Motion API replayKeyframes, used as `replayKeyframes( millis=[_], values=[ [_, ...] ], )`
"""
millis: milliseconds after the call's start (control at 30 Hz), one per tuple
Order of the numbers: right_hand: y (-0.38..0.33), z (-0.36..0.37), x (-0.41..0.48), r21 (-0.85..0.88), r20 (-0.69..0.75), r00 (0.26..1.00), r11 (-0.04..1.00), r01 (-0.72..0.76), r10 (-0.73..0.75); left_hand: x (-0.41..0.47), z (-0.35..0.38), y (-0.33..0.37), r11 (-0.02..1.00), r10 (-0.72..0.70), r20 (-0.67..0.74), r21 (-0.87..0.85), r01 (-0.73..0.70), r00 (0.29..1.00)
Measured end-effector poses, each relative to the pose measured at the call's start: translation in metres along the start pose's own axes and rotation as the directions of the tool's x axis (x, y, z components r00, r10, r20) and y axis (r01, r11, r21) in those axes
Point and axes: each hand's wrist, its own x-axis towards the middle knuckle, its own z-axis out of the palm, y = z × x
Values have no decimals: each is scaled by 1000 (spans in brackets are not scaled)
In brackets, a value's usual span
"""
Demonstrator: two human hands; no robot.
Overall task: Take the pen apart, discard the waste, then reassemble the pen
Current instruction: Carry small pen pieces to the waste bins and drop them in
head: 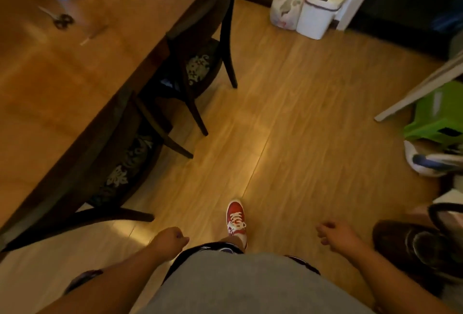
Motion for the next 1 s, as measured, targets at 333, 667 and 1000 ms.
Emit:
replayKeyframes(
  millis=[333, 667, 1000],
  values=[
    [-69, -72, 57, -53, 31, 987, 986, -159, 161, 53, -112, 178, 970, 214, -94, -92, -223, 972],
    [-237, -156, 162, -236, 137, 990, 972, 8, 25, 83, -169, 286, 964, 92, -108, -241, -116, 990],
    [-528, -136, 133, -297, 483, 704, 659, 691, -520, 33, -255, 338, 893, 111, -401, -362, -269, 909]
  ],
)
